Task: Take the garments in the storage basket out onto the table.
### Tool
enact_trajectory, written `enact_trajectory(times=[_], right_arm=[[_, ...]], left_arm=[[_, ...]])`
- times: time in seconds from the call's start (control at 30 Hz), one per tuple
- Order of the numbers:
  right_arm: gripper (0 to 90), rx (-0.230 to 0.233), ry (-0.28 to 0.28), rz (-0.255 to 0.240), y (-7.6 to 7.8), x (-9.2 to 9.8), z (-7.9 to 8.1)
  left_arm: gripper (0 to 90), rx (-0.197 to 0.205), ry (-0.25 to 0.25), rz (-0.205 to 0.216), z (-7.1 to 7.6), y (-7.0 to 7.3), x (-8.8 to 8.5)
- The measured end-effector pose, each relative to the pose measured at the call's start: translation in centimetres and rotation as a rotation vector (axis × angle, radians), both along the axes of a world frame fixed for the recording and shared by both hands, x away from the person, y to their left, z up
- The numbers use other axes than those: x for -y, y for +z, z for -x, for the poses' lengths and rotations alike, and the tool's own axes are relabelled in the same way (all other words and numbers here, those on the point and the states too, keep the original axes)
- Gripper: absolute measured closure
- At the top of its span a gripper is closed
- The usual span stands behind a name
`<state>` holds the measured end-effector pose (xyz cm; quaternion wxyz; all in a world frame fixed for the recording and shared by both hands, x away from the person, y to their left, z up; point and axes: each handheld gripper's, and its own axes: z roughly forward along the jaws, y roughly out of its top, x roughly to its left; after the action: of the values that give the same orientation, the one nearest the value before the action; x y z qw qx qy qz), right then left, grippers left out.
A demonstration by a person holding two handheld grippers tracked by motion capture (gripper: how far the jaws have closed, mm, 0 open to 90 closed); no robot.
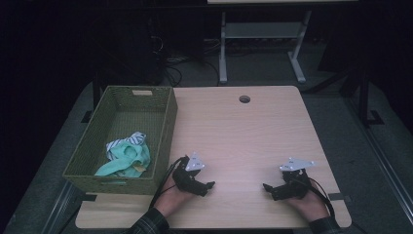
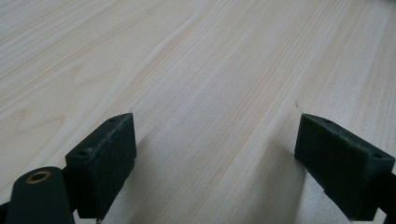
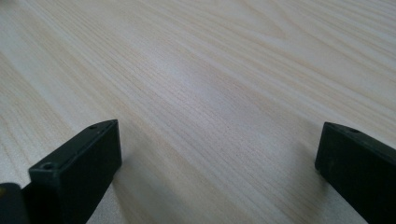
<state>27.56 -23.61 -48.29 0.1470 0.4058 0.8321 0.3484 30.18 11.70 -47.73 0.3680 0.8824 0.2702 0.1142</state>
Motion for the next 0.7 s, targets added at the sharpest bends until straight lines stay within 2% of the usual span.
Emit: enact_trajectory(times=[0.53,0.6,0.7], right_arm=[[0.0,0.001,0.001,-0.002,-0.02,-0.01,-0.02],[0.0,0.002,-0.003,-0.002,-0.02,0.0,0.03],[0.0,0.003,-0.004,-0.004,-0.04,-0.01,0.04]], left_arm=[[13.3,-0.028,0.022,-0.023,-0.05,0.41,0.39],[13.3,-0.031,0.026,-0.036,-0.23,0.69,0.49],[13.3,-0.039,0.029,-0.026,-0.32,0.94,0.51]])
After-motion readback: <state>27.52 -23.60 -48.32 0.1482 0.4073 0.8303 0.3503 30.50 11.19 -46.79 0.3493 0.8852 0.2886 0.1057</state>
